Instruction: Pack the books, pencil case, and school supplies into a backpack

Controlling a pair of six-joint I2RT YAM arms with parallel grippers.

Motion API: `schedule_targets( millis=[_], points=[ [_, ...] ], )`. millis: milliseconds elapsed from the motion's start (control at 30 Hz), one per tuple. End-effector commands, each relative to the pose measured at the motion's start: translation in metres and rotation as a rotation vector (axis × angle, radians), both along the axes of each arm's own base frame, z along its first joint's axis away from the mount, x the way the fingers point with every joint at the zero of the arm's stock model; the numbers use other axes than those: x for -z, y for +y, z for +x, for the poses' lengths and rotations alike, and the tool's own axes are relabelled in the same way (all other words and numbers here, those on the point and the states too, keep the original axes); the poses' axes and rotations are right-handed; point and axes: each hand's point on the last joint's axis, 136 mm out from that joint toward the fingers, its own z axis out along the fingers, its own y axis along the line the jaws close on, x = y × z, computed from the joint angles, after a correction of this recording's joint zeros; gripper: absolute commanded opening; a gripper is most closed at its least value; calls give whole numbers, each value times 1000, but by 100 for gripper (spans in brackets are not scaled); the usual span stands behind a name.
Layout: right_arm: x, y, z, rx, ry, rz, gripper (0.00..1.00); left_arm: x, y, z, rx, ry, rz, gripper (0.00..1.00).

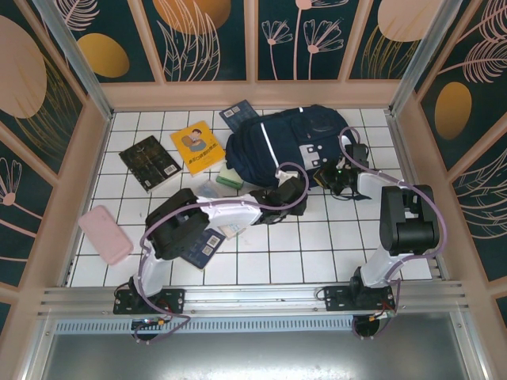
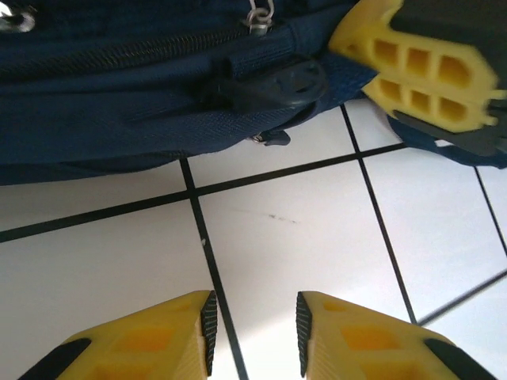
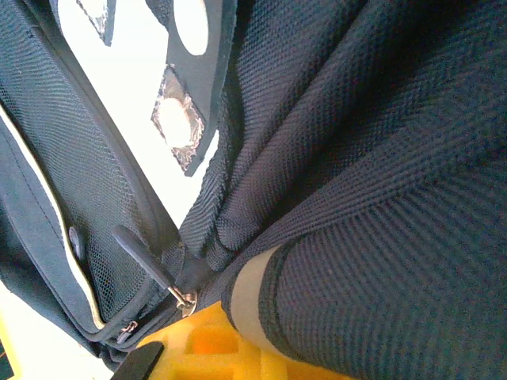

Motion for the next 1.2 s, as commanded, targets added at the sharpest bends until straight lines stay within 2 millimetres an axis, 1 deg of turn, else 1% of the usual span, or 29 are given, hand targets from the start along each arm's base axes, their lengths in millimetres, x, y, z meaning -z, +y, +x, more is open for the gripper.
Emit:
schedule_targets(
  millis=[0,67,267,467,700,833,900,1033,1067,1133,1167],
  points=[
    [-3,7,5,-14,-25,48,0,-2,-19,18,-48,-3,-74,35],
    [-3,8,5,-11,-24,57,0,-1,-26,23,-54,-10,-75,36],
    [-4,8,4,-5,-24,64,0,14,-33,43,-119,-14,-37,36],
    [-6,9,3,-6,-28,68,0,33,-20,60,-225,38,-34,36],
    [-3,14,-1,-14,-21,77,0,47,-6,74,-309,61,-12,36],
    [-4,17,-2,-23,-19,77,0,48,-7,82,-321,58,-25,38],
    [-4,18,-3,-26,-20,76,0,47,-5,86,-340,52,-30,43],
    [-2,18,-5,-28,-13,75,0,46,-6,95,-366,72,-82,44],
    [-2,19,-6,-29,-10,75,0,45,-6,96,-373,73,-92,44],
    [-2,18,-6,-29,-13,75,0,46,-4,100,-395,78,-102,34],
    [-3,18,-6,-29,-13,73,0,47,-3,102,-405,80,-100,27]
  ],
)
